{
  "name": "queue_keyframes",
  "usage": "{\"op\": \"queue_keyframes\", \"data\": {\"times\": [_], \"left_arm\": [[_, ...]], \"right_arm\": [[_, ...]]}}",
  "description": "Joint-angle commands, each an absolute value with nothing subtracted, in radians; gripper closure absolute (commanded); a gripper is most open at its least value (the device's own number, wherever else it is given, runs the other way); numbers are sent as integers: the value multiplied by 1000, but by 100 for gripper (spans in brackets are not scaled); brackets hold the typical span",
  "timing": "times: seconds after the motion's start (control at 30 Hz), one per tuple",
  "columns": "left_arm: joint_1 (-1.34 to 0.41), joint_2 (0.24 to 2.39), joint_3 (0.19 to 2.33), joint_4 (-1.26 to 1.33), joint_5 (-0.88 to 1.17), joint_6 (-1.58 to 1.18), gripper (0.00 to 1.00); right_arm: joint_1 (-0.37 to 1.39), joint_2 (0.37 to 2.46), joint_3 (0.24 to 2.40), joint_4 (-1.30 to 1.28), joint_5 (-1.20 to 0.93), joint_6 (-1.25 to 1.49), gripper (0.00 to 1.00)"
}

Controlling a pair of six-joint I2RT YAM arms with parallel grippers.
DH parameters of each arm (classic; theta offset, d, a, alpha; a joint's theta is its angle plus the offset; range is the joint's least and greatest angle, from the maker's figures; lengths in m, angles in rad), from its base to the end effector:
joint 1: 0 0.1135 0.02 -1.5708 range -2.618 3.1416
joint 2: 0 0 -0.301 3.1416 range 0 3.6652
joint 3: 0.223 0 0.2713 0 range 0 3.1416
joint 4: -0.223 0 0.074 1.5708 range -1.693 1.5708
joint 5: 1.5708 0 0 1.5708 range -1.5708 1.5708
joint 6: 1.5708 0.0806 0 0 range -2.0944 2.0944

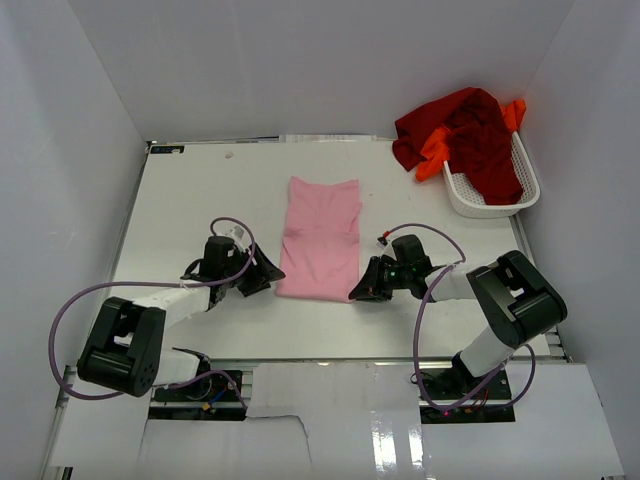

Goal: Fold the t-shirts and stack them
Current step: Grab one side of the 2/3 rectangular tshirt with both arms

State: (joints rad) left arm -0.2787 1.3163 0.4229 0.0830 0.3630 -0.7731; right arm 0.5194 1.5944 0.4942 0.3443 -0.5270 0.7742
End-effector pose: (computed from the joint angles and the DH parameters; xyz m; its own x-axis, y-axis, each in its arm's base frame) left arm 0.2418 -0.0990 0.1280 -0.8425 -0.4380 -0.3136 -0.1340 0.7343 -0.6655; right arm 0.2447 0.1866 0.1073 -0.9478 0.1542 -0.2791 -0.1176 0.6446 0.7554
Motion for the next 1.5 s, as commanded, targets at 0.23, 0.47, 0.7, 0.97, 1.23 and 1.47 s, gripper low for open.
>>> {"op": "queue_keyframes", "data": {"times": [0.23,0.47,0.7,0.97,1.23,1.47], "left_arm": [[-331,1358,408,-66,333,-776,29],[-348,1433,429,-71,313,-773,41],[-357,1393,407,-80,337,-790,55],[-357,1351,391,-132,334,-792,54],[-359,1348,370,-144,325,-795,74],[-359,1377,356,-117,337,-798,90]], "right_arm": [[528,1591,508,314,-505,738,92],[528,1586,511,308,-505,736,92],[528,1583,512,302,-502,732,92],[528,1586,514,302,-505,730,92],[529,1591,514,307,-505,730,92],[529,1588,515,302,-508,730,92]]}}
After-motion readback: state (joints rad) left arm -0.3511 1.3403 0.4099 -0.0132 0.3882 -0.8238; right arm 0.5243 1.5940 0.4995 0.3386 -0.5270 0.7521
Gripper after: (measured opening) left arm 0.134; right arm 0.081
